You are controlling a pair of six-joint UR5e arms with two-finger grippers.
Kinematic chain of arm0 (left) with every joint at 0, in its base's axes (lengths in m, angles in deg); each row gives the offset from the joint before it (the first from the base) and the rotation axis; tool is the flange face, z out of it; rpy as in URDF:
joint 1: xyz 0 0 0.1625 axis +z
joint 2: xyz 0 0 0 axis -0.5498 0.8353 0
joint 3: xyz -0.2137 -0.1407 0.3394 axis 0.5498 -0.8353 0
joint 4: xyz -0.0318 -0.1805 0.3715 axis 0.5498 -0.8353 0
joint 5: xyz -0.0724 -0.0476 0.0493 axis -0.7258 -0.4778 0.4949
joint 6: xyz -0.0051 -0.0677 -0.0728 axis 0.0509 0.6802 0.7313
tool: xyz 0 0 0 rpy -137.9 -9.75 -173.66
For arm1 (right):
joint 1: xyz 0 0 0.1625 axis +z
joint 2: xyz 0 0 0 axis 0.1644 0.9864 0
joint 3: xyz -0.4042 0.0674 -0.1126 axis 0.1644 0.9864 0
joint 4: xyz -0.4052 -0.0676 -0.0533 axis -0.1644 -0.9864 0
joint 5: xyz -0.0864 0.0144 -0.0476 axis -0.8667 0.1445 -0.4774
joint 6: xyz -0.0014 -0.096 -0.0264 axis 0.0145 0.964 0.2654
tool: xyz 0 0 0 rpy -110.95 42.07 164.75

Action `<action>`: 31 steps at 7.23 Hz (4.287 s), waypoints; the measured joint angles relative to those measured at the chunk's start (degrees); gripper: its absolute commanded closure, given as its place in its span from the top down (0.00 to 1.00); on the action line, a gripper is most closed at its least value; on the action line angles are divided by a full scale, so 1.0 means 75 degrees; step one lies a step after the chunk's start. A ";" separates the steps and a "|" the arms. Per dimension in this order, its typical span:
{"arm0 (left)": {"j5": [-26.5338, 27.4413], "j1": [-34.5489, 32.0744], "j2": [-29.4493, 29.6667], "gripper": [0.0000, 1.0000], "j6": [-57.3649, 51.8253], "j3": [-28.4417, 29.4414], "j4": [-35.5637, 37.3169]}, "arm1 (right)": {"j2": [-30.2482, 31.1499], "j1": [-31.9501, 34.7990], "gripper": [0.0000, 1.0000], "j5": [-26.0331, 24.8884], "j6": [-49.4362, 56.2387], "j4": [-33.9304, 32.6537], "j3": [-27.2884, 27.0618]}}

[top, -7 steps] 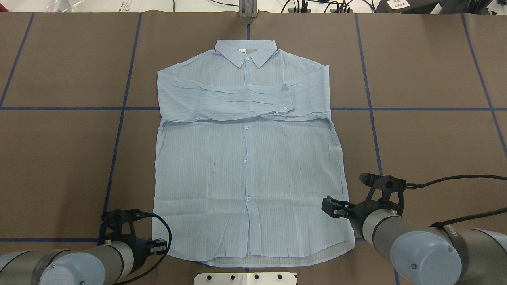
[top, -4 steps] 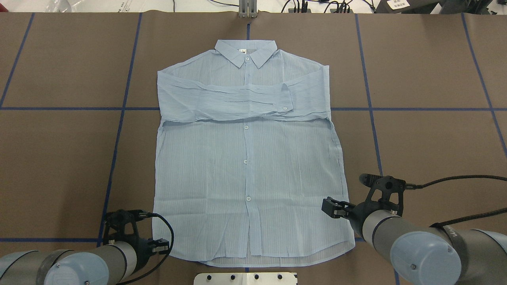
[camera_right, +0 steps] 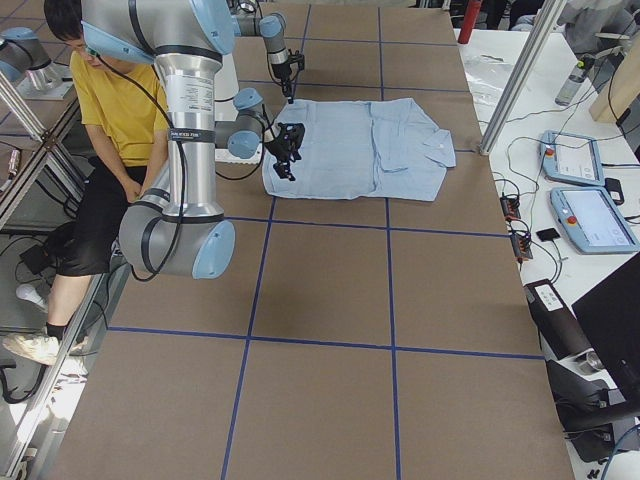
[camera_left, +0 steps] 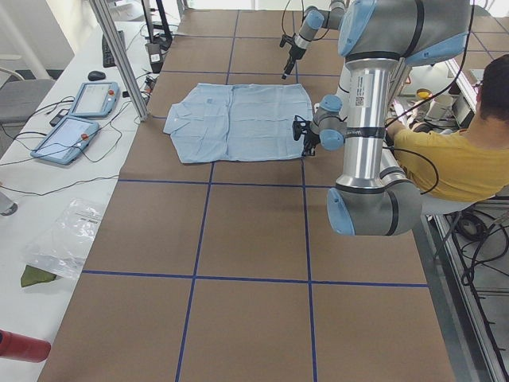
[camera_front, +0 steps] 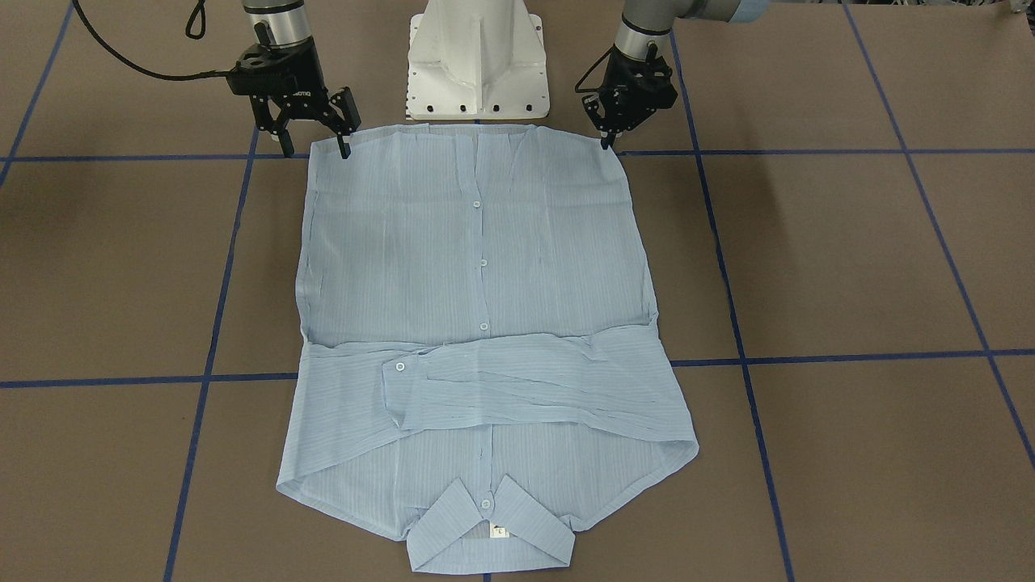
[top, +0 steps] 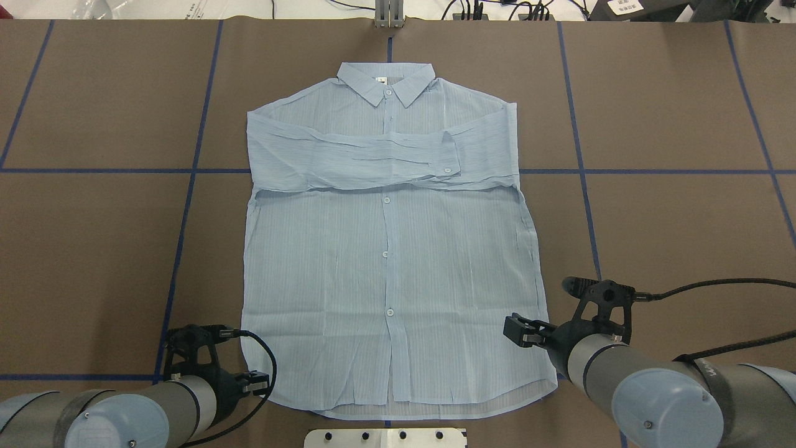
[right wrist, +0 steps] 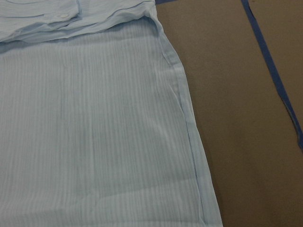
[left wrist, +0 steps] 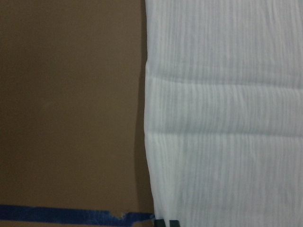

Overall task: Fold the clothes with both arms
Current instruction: 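Lower both grippers onto the hem corners and pinch them, then lift the hem with both grippers and fold it toward the collar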

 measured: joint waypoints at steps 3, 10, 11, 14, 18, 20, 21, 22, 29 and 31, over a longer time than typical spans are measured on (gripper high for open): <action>0.0279 -0.0031 0.0099 0.00 -0.0036 -0.0093 -0.0017 | 0.0100 -0.0576 0.81 -0.0552 -0.0501 0.0036 0.0008; 0.0935 0.0091 0.0118 0.00 -0.0031 -0.0150 -0.0018 | 0.1508 -0.1612 0.41 -0.1494 -0.1333 0.1998 0.0763; 0.0966 0.0095 0.0113 0.00 -0.0031 -0.0153 -0.0018 | 0.1504 -0.1692 0.40 -0.1518 -0.1351 0.1866 0.0768; 0.1043 0.0097 0.0106 0.00 -0.0031 -0.0156 -0.0018 | 0.1452 -0.1849 0.37 -0.1543 -0.1369 0.1695 0.0771; 0.1049 0.0097 0.0098 0.00 -0.0031 -0.0147 -0.0018 | 0.1188 -0.1875 0.33 -0.1556 -0.1360 0.1434 0.0794; 0.1049 0.0097 0.0098 0.00 -0.0031 -0.0145 -0.0018 | 0.1015 -0.1876 0.12 -0.1565 -0.1360 0.1190 0.0888; 0.1049 0.0097 0.0099 0.00 -0.0031 -0.0145 -0.0018 | 0.0990 -0.1875 0.00 -0.1578 -0.1359 0.1159 0.0914; 0.1049 0.0097 0.0104 0.00 -0.0031 -0.0145 -0.0018 | 0.0991 -0.1866 0.00 -0.1597 -0.1359 0.1140 0.0924; 0.0861 0.0092 0.0077 0.00 -0.0100 -0.1063 0.0014 | 0.1153 -0.1783 0.00 -0.1213 -0.1340 -0.0023 -0.0919; 0.0198 0.0128 0.0055 0.00 -0.0125 -0.2621 0.0635 | 0.1029 -0.1787 0.00 -0.0312 -0.1354 -0.2132 -0.3070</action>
